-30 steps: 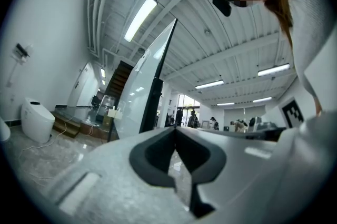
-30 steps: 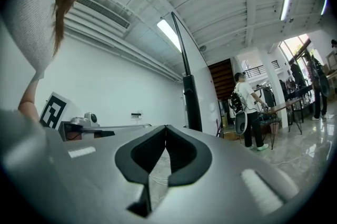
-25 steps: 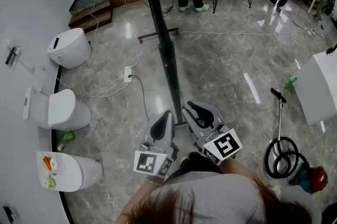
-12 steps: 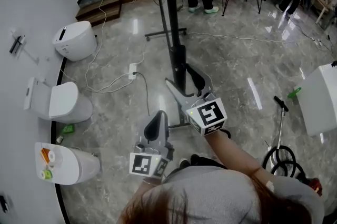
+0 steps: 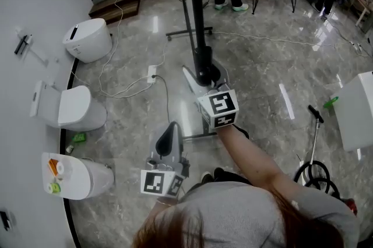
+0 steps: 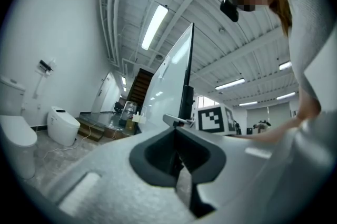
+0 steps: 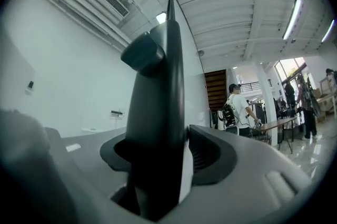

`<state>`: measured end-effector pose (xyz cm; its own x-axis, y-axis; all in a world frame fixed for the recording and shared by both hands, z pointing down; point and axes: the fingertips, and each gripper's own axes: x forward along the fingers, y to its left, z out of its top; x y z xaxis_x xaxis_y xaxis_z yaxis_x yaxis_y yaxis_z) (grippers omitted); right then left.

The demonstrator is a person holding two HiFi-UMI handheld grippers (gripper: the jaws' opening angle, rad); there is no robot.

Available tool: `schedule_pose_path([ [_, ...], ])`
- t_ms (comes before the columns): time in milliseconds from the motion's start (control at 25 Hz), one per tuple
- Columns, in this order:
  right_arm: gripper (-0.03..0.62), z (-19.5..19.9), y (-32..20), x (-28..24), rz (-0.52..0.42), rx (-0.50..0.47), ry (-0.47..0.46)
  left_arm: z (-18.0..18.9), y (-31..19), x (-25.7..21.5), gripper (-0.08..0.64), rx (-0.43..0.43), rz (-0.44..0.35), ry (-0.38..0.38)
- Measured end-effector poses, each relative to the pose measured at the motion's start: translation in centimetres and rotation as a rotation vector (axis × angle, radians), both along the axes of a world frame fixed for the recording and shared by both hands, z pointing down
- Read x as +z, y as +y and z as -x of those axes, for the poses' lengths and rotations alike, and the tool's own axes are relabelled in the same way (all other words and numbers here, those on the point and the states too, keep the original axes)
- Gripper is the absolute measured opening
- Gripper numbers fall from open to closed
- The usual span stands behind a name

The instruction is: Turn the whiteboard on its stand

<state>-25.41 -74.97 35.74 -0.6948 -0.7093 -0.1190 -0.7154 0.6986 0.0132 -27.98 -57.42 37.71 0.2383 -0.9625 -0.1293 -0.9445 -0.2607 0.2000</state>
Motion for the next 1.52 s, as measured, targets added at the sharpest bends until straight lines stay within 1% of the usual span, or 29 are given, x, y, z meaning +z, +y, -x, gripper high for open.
schedule_pose_path([
  [40,0.251,0.0,-0.2,-0.1,-0.003,0.006,-0.018,0.1,0.1,0.1,0.003,-0.001,0.003,-0.001],
  [120,0.235,0.0,-0.3,-0.1,-0.002,0.024,-0.038,0.3,0.3,0.3,0.003,-0.001,0.011,-0.002],
  [280,0.219,-0.3,-0.3,0.0,0.013,0.051,-0.027,0.2,0.7,0.5,0.003,-0.002,0.018,-0.004],
  [480,0.196,-1.0,0.5,0.0,0.049,0.092,-0.102,0.5,1.6,0.3,0.003,0.0,0.015,-0.011],
  [560,0.19,-1.1,1.0,0.0,0.052,0.104,-0.117,0.8,2.1,0.3,0.003,0.001,0.016,-0.013],
  [840,0.178,-1.7,2.7,0.4,0.048,0.122,-0.124,1.1,4.1,1.2,0.003,-0.01,0.022,-0.013],
  [1040,0.178,-1.8,4.0,0.2,0.045,0.12,-0.131,1.5,5.0,1.2,0.003,-0.004,0.033,0.01],
  [1520,0.176,-2.1,7.3,0.1,0.026,0.12,-0.142,1.1,6.6,2.1,0.003,0.042,0.044,-0.001],
])
